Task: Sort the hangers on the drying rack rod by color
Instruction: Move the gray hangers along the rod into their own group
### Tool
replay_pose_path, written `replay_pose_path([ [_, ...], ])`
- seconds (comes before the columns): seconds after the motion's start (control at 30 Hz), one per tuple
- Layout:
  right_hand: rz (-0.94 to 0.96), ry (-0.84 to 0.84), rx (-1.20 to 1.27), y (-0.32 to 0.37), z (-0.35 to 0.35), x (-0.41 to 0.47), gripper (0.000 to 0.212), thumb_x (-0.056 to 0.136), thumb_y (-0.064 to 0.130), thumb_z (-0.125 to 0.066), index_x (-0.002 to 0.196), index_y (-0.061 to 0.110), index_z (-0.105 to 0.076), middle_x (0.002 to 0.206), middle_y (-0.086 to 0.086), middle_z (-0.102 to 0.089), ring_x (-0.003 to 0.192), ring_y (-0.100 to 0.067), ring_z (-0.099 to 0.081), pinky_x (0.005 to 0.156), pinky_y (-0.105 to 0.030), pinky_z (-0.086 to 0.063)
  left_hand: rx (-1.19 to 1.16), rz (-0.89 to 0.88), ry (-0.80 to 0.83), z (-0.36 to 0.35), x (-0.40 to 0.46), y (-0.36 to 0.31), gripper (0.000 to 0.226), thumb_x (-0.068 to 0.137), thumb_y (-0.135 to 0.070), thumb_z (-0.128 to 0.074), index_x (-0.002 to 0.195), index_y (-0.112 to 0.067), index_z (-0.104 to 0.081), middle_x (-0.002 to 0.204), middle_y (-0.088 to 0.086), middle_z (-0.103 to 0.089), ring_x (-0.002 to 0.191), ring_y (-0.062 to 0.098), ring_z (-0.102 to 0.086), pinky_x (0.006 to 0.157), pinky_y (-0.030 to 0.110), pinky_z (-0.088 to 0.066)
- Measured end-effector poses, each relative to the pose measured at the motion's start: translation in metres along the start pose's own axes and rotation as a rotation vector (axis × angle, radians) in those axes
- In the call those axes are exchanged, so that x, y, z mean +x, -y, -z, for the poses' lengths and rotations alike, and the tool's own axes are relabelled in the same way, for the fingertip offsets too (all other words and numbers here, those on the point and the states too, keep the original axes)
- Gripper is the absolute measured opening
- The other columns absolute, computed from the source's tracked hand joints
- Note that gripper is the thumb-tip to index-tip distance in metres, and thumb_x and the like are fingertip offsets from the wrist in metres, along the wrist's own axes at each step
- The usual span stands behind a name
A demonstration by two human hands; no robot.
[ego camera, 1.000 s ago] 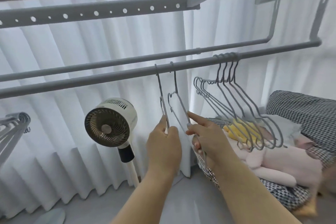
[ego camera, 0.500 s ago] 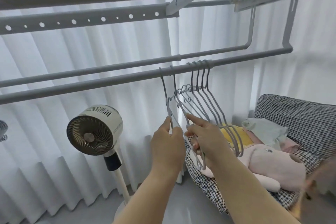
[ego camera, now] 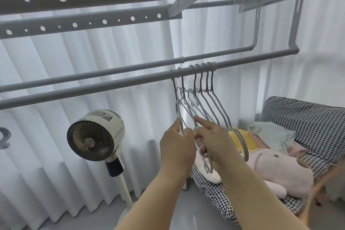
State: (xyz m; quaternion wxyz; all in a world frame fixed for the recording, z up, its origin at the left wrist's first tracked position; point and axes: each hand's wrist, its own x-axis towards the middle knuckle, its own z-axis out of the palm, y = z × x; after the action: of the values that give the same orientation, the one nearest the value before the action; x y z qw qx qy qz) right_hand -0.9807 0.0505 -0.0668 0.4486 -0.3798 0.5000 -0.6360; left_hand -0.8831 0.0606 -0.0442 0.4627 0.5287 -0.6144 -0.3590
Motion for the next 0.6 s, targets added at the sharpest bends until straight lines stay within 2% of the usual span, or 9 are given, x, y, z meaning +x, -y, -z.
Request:
replay_pose_path([
  [0.1,0.001,-0.006,-0.007,0.0,0.002,0.001,0.044,0.089,0.004,-0.052,0.127,0.025,-0.062,0.04,0.012,-0.049,0.036,-0.009,-0.034,0.039,-0.021,-0.029,0.024,0.001,-0.001,-0.001,-0.001,-0.003,0.052,0.094,-0.018,-0.043,0.145,-0.021,-0.045,0.136,-0.002,-0.059,0.113,0.027,-0.063,0.098,0.042,-0.05],
  [0.17,0.004,-0.008,0.008,0.0,0.003,0.002,0.044,0.089,0.004,-0.052,0.127,0.025,-0.062,0.048,0.008,-0.052,0.036,-0.008,-0.035,0.038,-0.021,-0.029,0.025,0.005,0.006,-0.001,-0.002,-0.005,0.046,0.094,-0.015,-0.042,0.137,-0.022,-0.054,0.1,-0.015,-0.067,0.089,0.023,-0.065,0.088,0.042,-0.054],
  [0.2,0.005,-0.008,0.013,0.0,0.003,0.003,0.044,0.09,0.004,-0.052,0.127,0.025,-0.061,0.052,0.006,-0.054,0.036,-0.008,-0.035,0.038,-0.021,-0.029,0.022,0.007,0.006,-0.002,-0.002,-0.006,0.044,0.094,-0.013,-0.042,0.134,-0.023,-0.056,0.086,-0.022,-0.061,0.081,0.021,-0.063,0.084,0.042,-0.055],
  [0.23,0.006,-0.007,0.013,0.0,0.004,0.003,0.044,0.09,0.004,-0.051,0.128,0.025,-0.061,0.054,0.004,-0.054,0.036,-0.008,-0.035,0.038,-0.021,-0.029,0.025,0.007,0.006,-0.002,-0.003,-0.007,0.044,0.094,-0.013,-0.042,0.134,-0.023,-0.057,0.08,-0.027,-0.055,0.08,0.021,-0.063,0.083,0.042,-0.055],
  [0.3,0.009,-0.004,0.002,0.0,0.006,0.004,0.045,0.089,0.004,-0.051,0.128,0.025,-0.061,0.049,0.007,-0.053,0.036,-0.009,-0.036,0.039,-0.022,-0.029,0.038,0.007,0.014,-0.003,-0.005,-0.01,0.047,0.094,-0.016,-0.042,0.139,-0.023,-0.052,0.092,-0.024,-0.061,0.097,0.025,-0.066,0.089,0.044,-0.054],
  [0.37,0.015,-0.003,0.006,0.0,0.007,0.005,0.044,0.09,0.005,-0.052,0.128,0.025,-0.061,0.047,0.008,-0.053,0.036,-0.009,-0.036,0.039,-0.023,-0.03,0.05,0.015,0.02,-0.004,-0.005,-0.011,0.05,0.093,-0.019,-0.041,0.143,-0.022,-0.048,0.113,-0.008,-0.068,0.107,0.028,-0.064,0.091,0.048,-0.053],
  [0.5,0.018,-0.006,0.007,0.0,0.009,0.007,0.043,0.091,0.006,-0.052,0.129,0.024,-0.061,0.052,0.006,-0.055,0.036,-0.008,-0.037,0.038,-0.021,-0.03,0.029,0.006,0.014,-0.007,-0.004,-0.013,0.044,0.094,-0.015,-0.041,0.135,-0.023,-0.056,0.085,-0.017,-0.062,0.084,0.02,-0.063,0.083,0.048,-0.056],
  [0.53,0.018,-0.004,0.004,0.0,0.01,0.007,0.043,0.091,0.006,-0.052,0.129,0.024,-0.06,0.056,0.003,-0.056,0.036,-0.008,-0.037,0.037,-0.021,-0.031,0.025,0.008,0.014,-0.007,-0.005,-0.012,0.044,0.093,-0.015,-0.041,0.135,-0.022,-0.055,0.091,-0.013,-0.066,0.085,0.02,-0.063,0.084,0.047,-0.056],
  [0.6,0.018,-0.003,-0.006,-0.001,0.01,0.008,0.044,0.091,0.006,-0.052,0.13,0.025,-0.06,0.062,0.0,-0.056,0.036,-0.008,-0.038,0.037,-0.021,-0.031,0.038,0.012,0.022,-0.008,-0.005,-0.012,0.051,0.093,-0.019,-0.041,0.143,-0.022,-0.047,0.121,-0.002,-0.067,0.107,0.023,-0.064,0.094,0.046,-0.052],
])
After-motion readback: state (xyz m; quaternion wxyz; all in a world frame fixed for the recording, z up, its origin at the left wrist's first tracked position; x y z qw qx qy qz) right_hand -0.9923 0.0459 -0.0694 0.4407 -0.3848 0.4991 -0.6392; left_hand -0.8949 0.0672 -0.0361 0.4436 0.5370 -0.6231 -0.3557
